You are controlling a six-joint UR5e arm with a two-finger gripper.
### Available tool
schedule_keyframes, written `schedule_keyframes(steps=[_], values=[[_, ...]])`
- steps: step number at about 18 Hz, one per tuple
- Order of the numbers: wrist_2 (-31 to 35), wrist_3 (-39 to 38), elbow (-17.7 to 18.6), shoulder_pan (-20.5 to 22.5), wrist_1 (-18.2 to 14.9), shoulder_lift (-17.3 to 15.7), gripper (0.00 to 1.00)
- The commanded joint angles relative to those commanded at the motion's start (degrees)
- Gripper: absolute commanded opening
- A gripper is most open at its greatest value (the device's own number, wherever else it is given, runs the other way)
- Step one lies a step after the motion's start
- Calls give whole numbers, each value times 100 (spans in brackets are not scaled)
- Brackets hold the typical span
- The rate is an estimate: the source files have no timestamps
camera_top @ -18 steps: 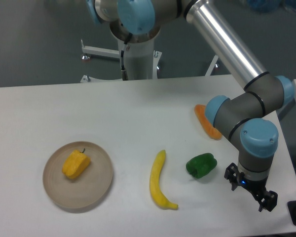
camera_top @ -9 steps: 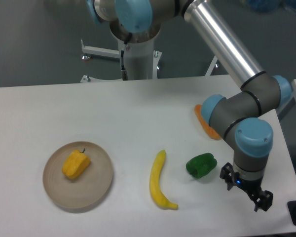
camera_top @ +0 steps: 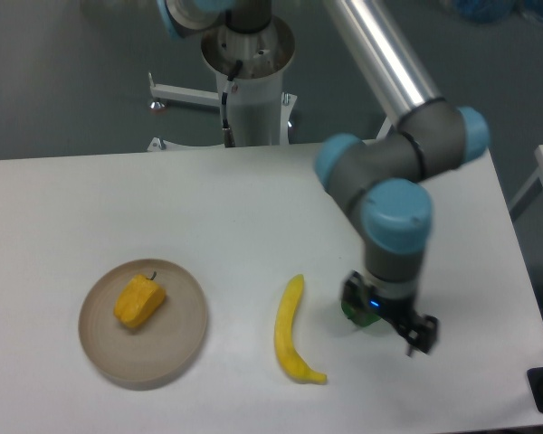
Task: Pick up the yellow pepper from the plate
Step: 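Move the open gripper over the yellow bell pepper on the plate, then lower the gripper onto the yellow bell pepper and close on it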
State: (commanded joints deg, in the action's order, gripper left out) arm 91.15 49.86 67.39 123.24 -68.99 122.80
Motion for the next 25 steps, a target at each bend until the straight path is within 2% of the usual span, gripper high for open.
schedule_keyframes(steps=[3, 6, 8, 13, 18, 25], values=[[-140, -862, 432, -431, -26, -247, 100], [-448, -1811, 564, -800, -26, -265, 100], [-589, -2094, 678, -1003, -26, -265, 100], [-615, -2244, 924, -1390, 9, -265, 100], [-563, -2262, 986, -1715, 35, -186, 100], [-466, -2156, 1057, -1882, 167, -46, 100]])
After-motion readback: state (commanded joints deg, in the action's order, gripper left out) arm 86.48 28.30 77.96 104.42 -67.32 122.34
